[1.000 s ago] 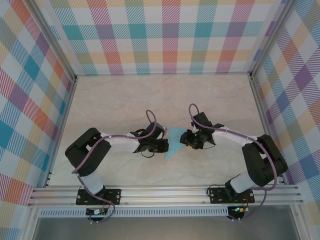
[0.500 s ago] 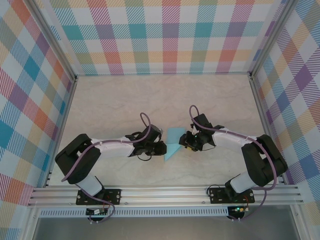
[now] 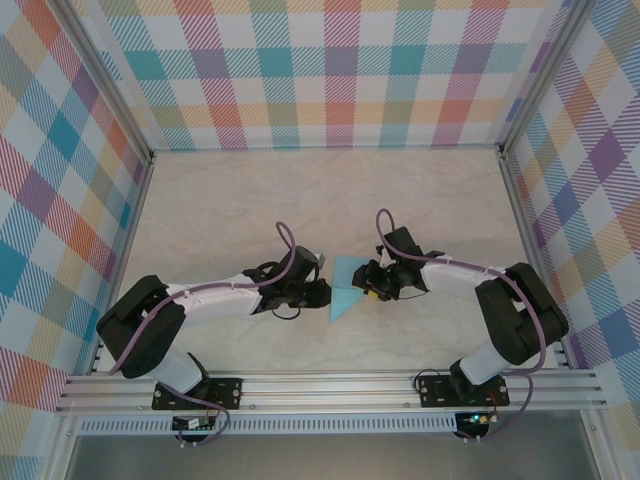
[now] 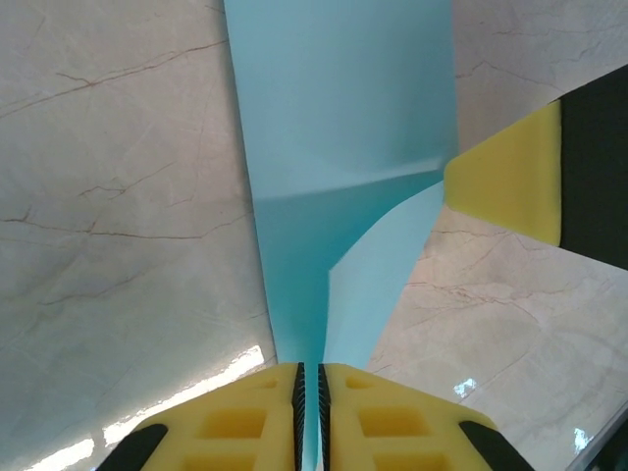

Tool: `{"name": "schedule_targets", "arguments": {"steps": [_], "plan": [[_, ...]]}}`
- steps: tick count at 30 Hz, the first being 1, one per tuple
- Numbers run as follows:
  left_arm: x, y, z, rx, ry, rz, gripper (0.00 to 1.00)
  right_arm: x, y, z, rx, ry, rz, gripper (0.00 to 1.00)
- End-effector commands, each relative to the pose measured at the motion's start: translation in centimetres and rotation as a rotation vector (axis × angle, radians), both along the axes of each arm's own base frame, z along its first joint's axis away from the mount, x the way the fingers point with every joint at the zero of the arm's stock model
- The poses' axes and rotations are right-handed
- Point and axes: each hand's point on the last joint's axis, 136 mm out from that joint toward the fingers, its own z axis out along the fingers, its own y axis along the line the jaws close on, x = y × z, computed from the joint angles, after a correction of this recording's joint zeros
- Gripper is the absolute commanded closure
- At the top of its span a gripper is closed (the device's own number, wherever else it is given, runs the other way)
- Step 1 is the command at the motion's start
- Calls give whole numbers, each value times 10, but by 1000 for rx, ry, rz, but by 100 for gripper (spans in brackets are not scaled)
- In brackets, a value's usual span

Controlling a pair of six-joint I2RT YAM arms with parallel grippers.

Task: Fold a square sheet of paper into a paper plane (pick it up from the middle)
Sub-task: Fourth fold the wing at the center of the table.

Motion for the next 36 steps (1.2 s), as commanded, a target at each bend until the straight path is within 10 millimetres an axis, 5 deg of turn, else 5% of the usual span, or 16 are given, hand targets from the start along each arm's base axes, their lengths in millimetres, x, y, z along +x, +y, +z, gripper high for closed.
{"name": "schedule_targets", "arguments": {"steps": [1, 5, 10, 18, 36], "plan": [[-4, -13, 29, -67, -52, -56, 87, 1, -2, 7, -1, -18, -7, 55], [-17, -35, 41, -135, -46, -178, 88, -5, -14, 8, -45, -28, -31, 53], [-15, -44, 14, -62, 4, -201, 90, -8, -18, 6, -48, -24, -45, 50], [13, -27, -15, 90, -40, -82, 93, -5, -7, 3, 3, -9, -27, 48], [8, -31, -29, 51, -7, -92, 94, 1, 23, 16, 146, -60, 107, 55]]}}
